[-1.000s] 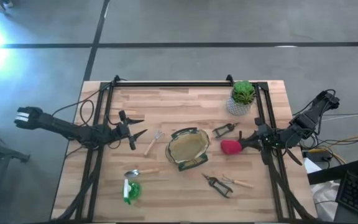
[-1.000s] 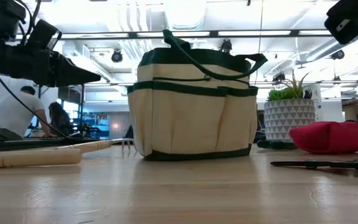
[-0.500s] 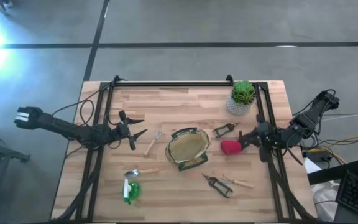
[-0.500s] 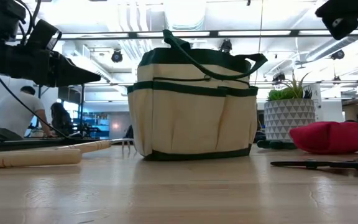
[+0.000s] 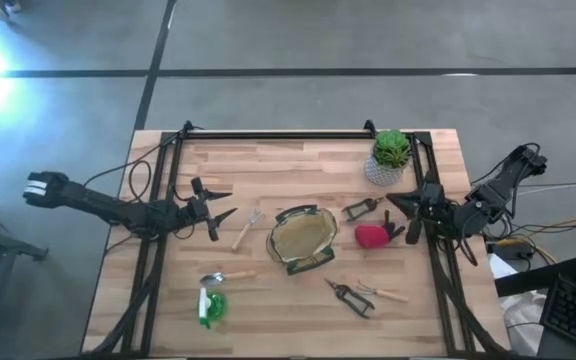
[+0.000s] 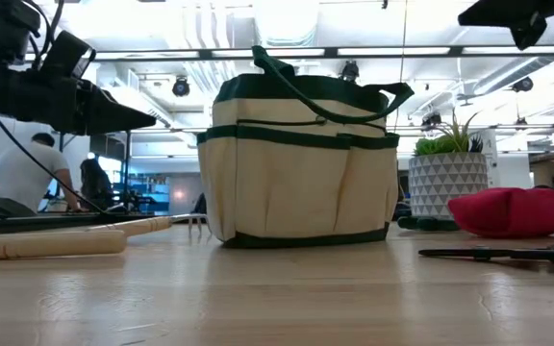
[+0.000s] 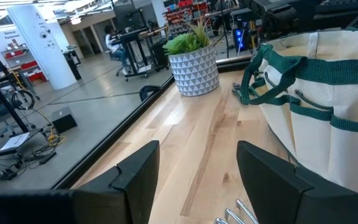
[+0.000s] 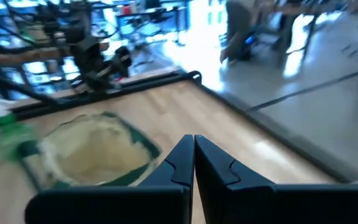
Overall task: Pick & Place Garden tools in Gardening bag
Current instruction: Put the top green shears into the green gardening bag
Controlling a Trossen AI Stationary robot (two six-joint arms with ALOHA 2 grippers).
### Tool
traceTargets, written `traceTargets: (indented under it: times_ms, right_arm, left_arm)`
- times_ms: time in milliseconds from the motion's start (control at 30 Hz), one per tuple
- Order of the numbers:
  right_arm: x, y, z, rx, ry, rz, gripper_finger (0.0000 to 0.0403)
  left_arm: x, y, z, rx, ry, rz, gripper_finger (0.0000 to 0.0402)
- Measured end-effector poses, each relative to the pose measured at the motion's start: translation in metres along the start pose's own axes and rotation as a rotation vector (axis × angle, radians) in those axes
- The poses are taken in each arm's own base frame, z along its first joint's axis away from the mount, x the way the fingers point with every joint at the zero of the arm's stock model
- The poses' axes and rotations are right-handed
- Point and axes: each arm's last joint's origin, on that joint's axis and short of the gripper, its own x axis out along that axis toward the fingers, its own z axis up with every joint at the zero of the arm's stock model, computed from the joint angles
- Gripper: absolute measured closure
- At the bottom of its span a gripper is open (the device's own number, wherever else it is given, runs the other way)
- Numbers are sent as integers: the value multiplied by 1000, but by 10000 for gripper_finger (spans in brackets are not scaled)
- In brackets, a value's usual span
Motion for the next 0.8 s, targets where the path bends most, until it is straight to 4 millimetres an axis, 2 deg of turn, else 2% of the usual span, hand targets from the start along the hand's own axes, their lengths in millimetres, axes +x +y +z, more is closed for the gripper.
traceTargets:
  times_ms: [300, 400, 567, 800]
  right_arm:
    - [4, 12, 18, -226, -119, -105, 394]
    - [5, 19, 28, -238, -167, -102, 394]
    - [9, 30, 36, -370, -202, -78, 394]
    - [10, 29, 49, -363, -207, -105, 394]
  left_arm:
    - [0, 0, 0, 0, 1, -1, 183]
    - [0, 0, 0, 1, 1, -1, 183]
    - [0, 0, 0, 0, 1, 0, 183]
    - [0, 0, 0, 0, 1, -1, 183]
